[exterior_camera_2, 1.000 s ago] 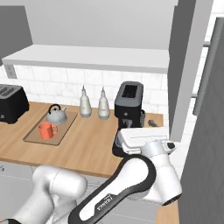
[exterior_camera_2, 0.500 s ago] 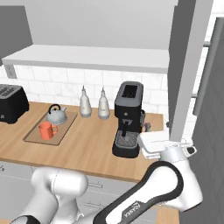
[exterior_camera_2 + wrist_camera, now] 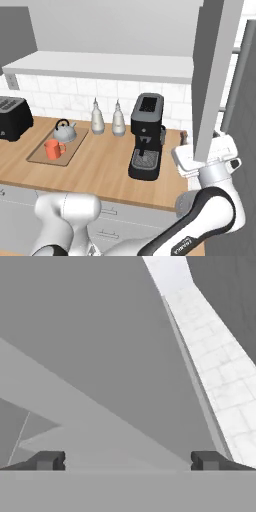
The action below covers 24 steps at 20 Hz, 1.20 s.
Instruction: Pick the kettle from the counter and place it on the tray. Then pick the mug from the cabinet and place it on the tray. Then close the cabinet doors.
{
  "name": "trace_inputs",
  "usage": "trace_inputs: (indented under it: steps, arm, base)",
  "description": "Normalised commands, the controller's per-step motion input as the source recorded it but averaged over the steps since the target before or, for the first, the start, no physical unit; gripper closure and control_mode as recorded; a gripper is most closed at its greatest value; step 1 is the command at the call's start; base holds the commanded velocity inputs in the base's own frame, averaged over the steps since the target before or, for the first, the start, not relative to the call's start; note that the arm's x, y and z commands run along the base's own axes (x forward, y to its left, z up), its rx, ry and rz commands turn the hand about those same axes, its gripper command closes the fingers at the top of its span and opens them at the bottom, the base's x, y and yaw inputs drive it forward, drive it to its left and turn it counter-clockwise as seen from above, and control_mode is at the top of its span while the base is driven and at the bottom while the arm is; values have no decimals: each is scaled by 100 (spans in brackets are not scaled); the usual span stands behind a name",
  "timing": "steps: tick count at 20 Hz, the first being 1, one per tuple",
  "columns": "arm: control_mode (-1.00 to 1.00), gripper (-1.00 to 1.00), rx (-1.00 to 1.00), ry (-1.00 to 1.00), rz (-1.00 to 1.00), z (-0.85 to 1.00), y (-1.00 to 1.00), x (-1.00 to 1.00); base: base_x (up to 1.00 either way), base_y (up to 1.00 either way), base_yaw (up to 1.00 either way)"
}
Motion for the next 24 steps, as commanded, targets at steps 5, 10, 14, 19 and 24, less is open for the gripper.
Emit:
trace_inputs:
  steps: [5,10,14,19,24]
  arm:
    - [-100,-100,-9,-31,2,36,-12,-26]
    - [-100,-100,-25,-24,7,42,3,-40]
    - [-100,-100,-32,-23,8,48,5,-40]
    - [-100,-100,-33,-20,3,51,19,-45]
    - [-100,-100,-33,-6,0,46,49,-40]
  base:
    - [0,0,0]
    - [0,0,0]
    - [0,0,0]
    - [0,0,0]
    - [0,0,0]
